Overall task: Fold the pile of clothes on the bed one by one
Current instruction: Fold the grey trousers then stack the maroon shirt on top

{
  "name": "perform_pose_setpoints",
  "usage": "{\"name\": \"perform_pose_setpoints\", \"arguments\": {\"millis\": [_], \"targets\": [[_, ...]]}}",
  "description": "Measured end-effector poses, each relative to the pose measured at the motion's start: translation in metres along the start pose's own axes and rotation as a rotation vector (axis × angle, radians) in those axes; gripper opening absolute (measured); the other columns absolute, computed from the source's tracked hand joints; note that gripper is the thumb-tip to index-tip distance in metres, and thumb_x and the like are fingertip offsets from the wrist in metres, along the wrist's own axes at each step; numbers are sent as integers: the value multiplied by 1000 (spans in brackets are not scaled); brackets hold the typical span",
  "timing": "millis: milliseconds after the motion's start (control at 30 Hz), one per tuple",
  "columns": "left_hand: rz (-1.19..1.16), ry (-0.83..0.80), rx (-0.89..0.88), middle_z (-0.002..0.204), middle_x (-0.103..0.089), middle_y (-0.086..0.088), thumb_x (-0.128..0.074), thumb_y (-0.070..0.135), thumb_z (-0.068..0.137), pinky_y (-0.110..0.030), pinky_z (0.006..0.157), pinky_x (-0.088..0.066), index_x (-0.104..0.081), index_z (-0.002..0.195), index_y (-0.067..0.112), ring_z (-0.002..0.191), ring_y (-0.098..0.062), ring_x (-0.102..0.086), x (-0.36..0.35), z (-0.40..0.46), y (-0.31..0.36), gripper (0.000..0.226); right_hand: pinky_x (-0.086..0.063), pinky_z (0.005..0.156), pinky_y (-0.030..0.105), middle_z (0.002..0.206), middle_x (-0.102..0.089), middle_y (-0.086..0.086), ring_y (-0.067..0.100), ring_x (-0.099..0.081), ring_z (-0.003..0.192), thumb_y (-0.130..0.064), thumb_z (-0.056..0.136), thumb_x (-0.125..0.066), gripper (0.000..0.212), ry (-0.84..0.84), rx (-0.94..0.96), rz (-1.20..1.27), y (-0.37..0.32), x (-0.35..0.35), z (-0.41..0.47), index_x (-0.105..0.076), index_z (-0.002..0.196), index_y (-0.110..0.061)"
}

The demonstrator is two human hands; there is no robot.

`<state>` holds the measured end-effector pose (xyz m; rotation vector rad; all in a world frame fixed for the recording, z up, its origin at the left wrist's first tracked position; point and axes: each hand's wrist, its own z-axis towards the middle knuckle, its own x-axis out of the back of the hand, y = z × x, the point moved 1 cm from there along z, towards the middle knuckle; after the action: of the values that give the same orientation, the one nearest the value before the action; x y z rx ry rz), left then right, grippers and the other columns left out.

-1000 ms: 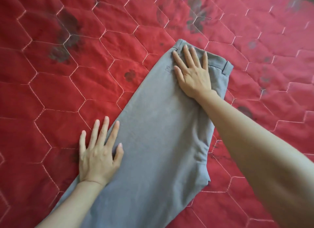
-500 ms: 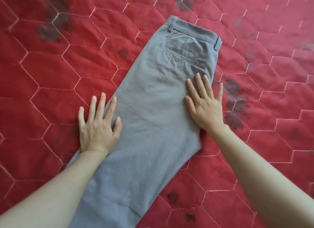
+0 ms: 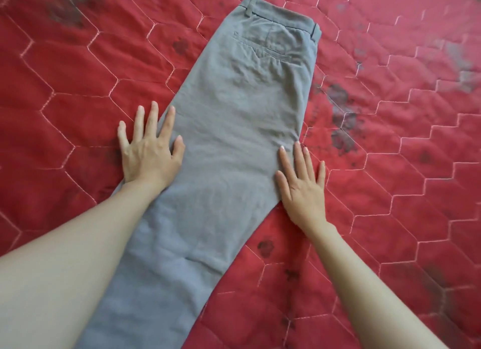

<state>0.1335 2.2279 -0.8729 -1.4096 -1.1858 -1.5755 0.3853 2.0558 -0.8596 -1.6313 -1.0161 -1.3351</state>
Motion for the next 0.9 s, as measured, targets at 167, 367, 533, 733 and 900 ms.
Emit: {"name": "perform_pose_setpoints", "arguments": {"millis": [167, 367, 533, 733, 900], "targets": [[9, -139, -116, 161, -11, -7, -27, 47, 98, -50, 117, -4, -18, 153, 28, 148, -26, -6, 8, -23, -23, 60, 1, 120, 46, 163, -2, -1, 16, 4, 149, -42, 102, -25, 60, -28, -228, 246, -17, 0, -44, -1, 154, -23], [3, -249, -214, 159, -17, -14, -15, 51, 92, -54, 115, -16, -23, 150, 23, 147, -27, -17, 34, -174, -97, 65, 2, 120, 39, 162, -2, 7, 20, 3, 150, -41, 102, -34, 67, -25, -277, 337, -130, -16, -143, -5, 154, -10], [-66, -300, -208, 157, -23, -15, -20, 48, 93, -49, 113, -23, -32, 149, 18, 145, -29, -23, 55, -265, -143, 64, 7, 118, 27, 162, -3, 8, 18, 3, 150, -35, 101, -42, 70, -8, -298, 457, -215, -30, -240, -4, 153, -6], [-424, -225, 39, 137, -49, -19, -67, 17, 88, -43, 103, -35, -47, 138, 3, 122, -38, -47, 76, -330, -169, 56, -3, 118, 18, 161, -14, 4, 15, -10, 148, -30, 98, -51, 71, -28, -421, 783, -287, -25, -351, -11, 153, -9], [-984, -317, 418, 120, -63, -8, -70, 12, 86, -23, 93, -47, -54, 127, 7, 106, -18, -61, 86, -345, -185, 44, -32, 111, 30, 137, -50, -6, 10, -40, 130, -35, 87, -66, 56, 19, -650, 986, -307, -4, -403, -46, 137, -17]]}}
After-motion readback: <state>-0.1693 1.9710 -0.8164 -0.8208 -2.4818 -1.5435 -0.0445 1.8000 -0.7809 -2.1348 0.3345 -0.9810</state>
